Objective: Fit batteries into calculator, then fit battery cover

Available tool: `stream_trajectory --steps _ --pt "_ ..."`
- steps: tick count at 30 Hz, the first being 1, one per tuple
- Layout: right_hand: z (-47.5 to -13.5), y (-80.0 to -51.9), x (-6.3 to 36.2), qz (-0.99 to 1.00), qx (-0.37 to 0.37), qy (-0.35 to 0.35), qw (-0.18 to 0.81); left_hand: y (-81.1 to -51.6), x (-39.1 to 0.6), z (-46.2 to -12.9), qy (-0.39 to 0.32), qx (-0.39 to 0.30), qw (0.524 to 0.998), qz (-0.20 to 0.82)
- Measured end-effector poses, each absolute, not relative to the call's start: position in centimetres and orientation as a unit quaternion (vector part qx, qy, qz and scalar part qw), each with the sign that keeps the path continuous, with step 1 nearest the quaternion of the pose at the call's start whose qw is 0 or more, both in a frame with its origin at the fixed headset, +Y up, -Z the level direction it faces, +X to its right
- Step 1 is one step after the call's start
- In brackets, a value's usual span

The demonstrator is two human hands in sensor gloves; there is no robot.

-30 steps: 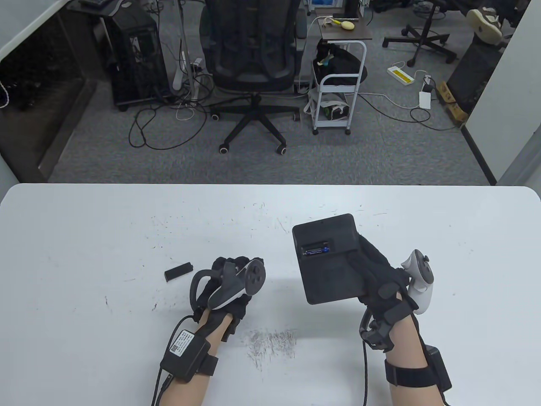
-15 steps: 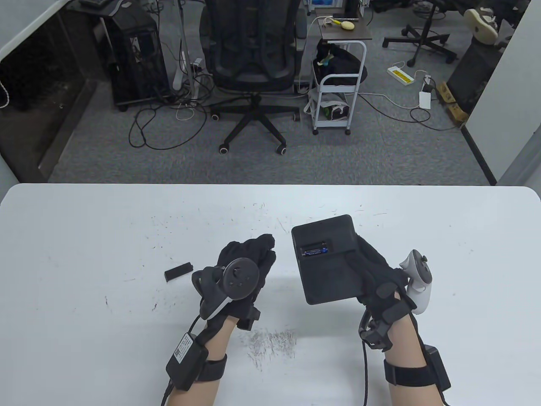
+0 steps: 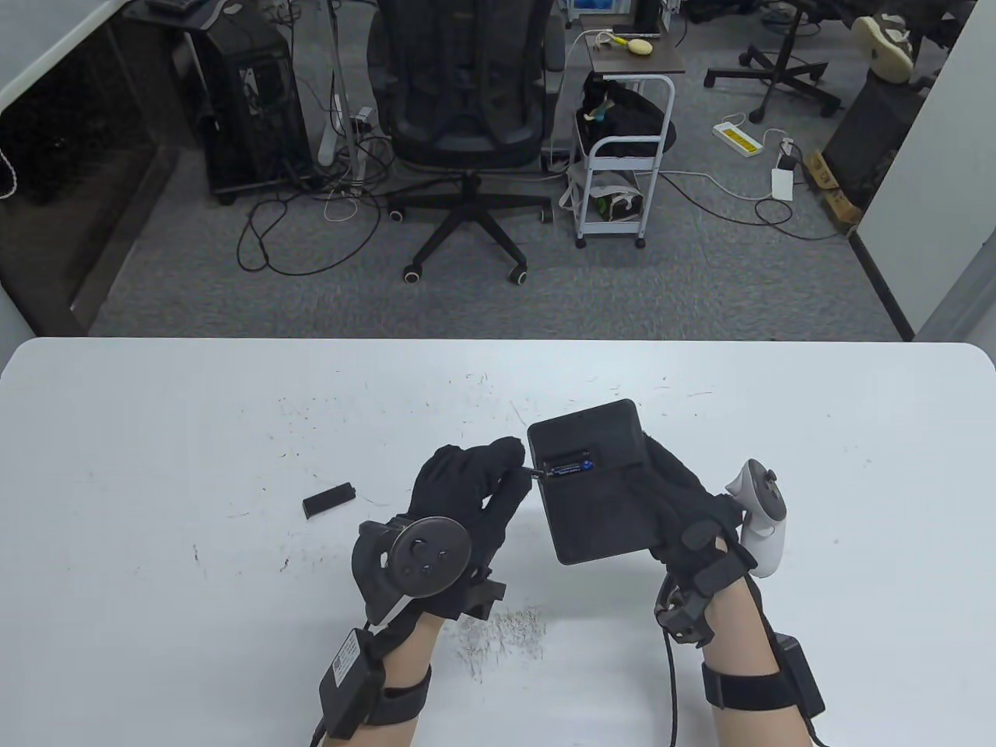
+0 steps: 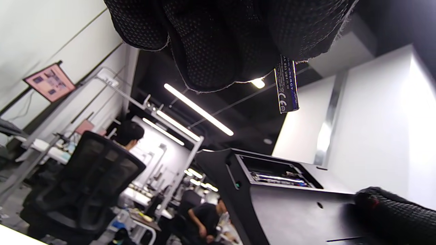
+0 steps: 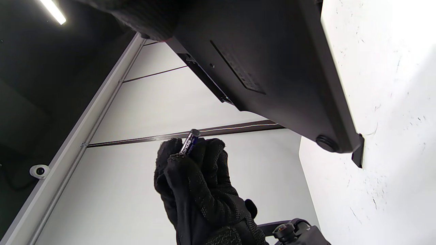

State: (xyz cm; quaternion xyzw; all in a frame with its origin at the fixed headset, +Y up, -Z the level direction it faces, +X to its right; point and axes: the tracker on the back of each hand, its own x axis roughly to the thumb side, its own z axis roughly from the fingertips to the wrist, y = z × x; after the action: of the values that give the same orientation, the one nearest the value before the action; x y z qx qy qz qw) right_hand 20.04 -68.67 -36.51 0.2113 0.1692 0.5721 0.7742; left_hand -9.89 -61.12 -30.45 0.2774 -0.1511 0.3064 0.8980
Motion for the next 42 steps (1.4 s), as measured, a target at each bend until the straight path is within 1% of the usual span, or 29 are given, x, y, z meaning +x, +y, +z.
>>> stream_trajectory --steps 4,8,12,20,24,28,34,42 --pt "-36.3 -68.4 19.6 0.578 0.22 0.17 0.767 -62.2 -10.3 -30.7 -0.158 0.256 0.889 0.344" --pt "-36.1 -68.3 19.2 0.587 0.225 0.171 0.759 -63.0 -10.6 -31.1 -0.152 0.246 0.89 0.353" --pt "-35.9 -68.1 18.8 0.593 0.231 0.17 0.753 -63.4 -10.6 -31.1 -0.14 0.264 0.893 0.336" --pt "-35.5 -67.6 18.3 0.612 0.244 0.162 0.735 -63.7 -9.5 -30.5 -0.133 0.323 0.905 0.243" --pt "-35.4 -67.3 18.4 0.62 0.244 0.155 0.73 -63.8 -9.1 -30.4 -0.134 0.331 0.907 0.224" --pt "-35.2 -67.2 18.5 0.622 0.244 0.151 0.728 -63.8 -8.8 -30.1 -0.13 0.349 0.91 0.183" --pt "-35.3 -67.4 18.5 0.623 0.246 0.146 0.728 -63.7 -8.8 -29.8 -0.123 0.361 0.907 0.179" --pt "-34.8 -67.0 17.8 0.653 0.259 0.137 0.698 -63.5 -8.6 -29.3 -0.121 0.372 0.904 0.17"
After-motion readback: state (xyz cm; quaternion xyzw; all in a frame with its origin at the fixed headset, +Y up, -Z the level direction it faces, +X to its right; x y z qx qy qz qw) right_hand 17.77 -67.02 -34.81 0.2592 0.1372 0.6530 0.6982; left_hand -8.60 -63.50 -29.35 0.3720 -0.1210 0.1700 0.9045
